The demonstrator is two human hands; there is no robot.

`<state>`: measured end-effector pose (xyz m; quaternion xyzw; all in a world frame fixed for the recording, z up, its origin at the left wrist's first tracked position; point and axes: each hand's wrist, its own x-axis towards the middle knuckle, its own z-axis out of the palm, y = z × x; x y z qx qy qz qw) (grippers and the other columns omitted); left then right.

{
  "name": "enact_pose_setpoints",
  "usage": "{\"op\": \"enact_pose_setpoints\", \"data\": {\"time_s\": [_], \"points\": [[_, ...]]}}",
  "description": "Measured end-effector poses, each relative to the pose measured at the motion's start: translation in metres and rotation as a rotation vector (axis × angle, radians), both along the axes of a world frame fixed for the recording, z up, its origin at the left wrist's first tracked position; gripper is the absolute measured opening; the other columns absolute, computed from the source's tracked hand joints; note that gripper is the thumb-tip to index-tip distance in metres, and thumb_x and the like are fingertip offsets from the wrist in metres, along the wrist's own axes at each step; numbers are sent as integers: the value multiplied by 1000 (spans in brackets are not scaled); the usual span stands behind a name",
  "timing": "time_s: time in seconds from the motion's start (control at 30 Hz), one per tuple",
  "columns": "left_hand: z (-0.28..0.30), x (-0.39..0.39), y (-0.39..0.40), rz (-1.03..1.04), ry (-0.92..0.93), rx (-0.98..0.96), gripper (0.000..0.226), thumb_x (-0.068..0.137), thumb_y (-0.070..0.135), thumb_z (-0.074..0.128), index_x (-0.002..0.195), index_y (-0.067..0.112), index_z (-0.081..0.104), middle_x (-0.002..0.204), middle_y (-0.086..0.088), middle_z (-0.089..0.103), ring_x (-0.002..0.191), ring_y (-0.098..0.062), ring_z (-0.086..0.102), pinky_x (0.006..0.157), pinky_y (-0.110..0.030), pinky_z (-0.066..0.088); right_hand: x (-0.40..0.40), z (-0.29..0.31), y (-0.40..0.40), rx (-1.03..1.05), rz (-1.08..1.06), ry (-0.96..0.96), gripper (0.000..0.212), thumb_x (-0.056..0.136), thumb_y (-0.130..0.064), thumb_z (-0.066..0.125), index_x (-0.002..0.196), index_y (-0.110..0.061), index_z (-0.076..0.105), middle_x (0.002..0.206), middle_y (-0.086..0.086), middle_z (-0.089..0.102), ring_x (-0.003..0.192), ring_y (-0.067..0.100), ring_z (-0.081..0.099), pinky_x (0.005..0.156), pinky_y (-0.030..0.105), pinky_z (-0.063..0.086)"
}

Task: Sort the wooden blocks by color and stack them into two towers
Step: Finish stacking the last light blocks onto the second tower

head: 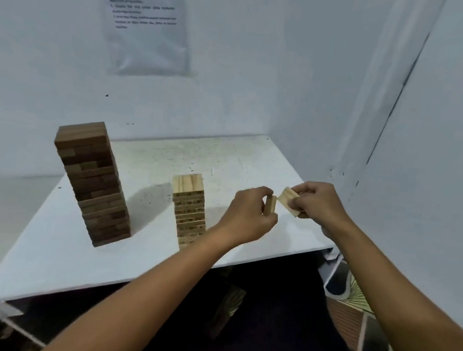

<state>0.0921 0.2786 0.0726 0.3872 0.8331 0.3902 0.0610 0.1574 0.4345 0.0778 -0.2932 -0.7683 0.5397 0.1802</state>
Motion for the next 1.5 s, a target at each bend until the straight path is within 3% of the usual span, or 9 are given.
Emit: {"op": "enact_pose_setpoints", "data": {"time_s": [0.13,0.27,0.43,0.53,0.67,0.83,1.07,1.27,1.5], "points": [[-35,-5,6,56,-70,-86,50,85,24,66,133,12,56,90,0,61,83,-14,57,74,-22,41,3,-30,0,-68,-14,-52,24,78,11,69,98,-2,68,83,12,67,72,23,63,72,41,58],[-54,-7,9,70,-54,-118,53,85,30,68,134,13,55,103,-2,67,98,-19,61,79,-23,41,-2,-45,4,-16,-6,-102,27,77,5,73,102,-5,70,94,9,70,84,22,67,67,33,59],[-70,-11,13,63,71,-177,57,84,45,67,133,19,55,111,-1,66,112,-21,53,90,-32,42,-10,-50,8,96,51,-231,12,73,1,71,84,-1,74,75,6,67,69,17,57,67,29,46],[-74,-15,12,65,125,-205,57,83,52,66,130,20,58,111,-1,63,114,-22,48,92,-38,42,-14,-52,8,111,74,-276,24,70,-2,70,89,12,64,68,6,52,64,16,46,63,28,35],[-76,-19,8,58,170,-214,66,81,60,64,133,20,56,120,-2,55,118,-20,43,96,-39,40,-17,-55,5,103,108,-321,27,70,-4,72,90,12,64,66,11,57,60,24,55,59,38,49],[-81,-22,1,-7,191,-154,71,74,61,71,131,20,58,131,4,56,121,-16,42,99,-40,37,-21,-59,0,109,108,-303,17,73,-6,74,84,5,70,81,18,72,73,31,72,73,47,59],[-84,-25,3,-60,107,-101,64,76,49,75,131,21,58,132,9,59,123,-11,40,99,-34,30,-15,-58,13,244,93,-362,37,70,-22,81,105,-19,68,92,6,71,81,19,68,81,33,53],[-84,-33,8,-113,-29,-94,77,70,50,79,138,26,52,123,2,57,120,-14,42,104,-37,36,-7,-49,17,139,132,-350,31,77,-13,79,104,-15,66,66,10,68,41,11,55,47,26,49],[-80,-39,12,-171,-64,-77,75,68,38,86,135,26,53,120,8,64,111,-7,43,86,-10,32,-6,-48,21,122,188,-347,34,75,-1,77,107,-7,69,73,16,72,66,32,71,72,39,61]]}}
